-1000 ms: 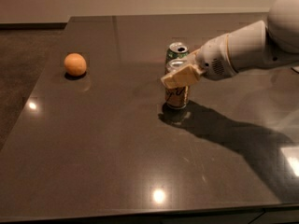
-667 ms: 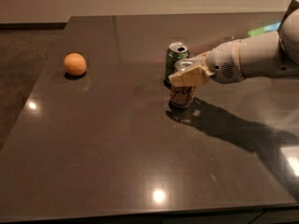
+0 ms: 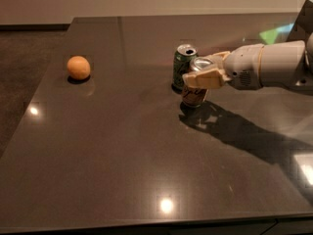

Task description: Move orange can near green can

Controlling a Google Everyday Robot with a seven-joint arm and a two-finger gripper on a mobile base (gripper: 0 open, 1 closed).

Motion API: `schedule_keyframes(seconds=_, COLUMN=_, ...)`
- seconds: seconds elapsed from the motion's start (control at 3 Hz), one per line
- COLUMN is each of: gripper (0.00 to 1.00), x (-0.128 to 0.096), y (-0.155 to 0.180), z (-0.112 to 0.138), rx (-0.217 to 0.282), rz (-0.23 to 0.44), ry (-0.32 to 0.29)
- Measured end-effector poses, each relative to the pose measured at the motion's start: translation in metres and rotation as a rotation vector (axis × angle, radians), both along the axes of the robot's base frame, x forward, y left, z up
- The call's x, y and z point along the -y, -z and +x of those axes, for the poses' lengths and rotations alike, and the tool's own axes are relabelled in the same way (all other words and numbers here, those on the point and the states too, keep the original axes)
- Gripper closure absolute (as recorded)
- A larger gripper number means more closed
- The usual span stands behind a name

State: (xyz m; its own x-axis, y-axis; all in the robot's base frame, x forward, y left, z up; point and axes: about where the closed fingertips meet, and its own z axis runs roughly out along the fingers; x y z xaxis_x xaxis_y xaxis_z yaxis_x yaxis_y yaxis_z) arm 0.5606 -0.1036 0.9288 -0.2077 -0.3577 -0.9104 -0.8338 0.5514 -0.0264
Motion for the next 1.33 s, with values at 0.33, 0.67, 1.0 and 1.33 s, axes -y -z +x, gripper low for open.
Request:
schedule_keyframes(seconds=0.33, gripper=0.61, x=0.001, y=-0.002, z=0.001, rx=0.041, rz=-0.051, ry=-0.003)
schedule_keyframes(seconds=0.67, gripper=0.30, x=-0.004, y=0.004, z=0.004, rx=0.045, rz=-0.113, ry=-0.026)
schedule_keyframes(seconds=1.0, gripper=0.06, x=-0.008, y=0.010, z=0.005, rx=0.037, rz=-0.138, ry=-0.045)
schedule_keyframes(seconds=1.33, gripper=0.00, x=-0.012, y=0.020, z=0.005, rx=0.022, rz=-0.181, ry=-0.079)
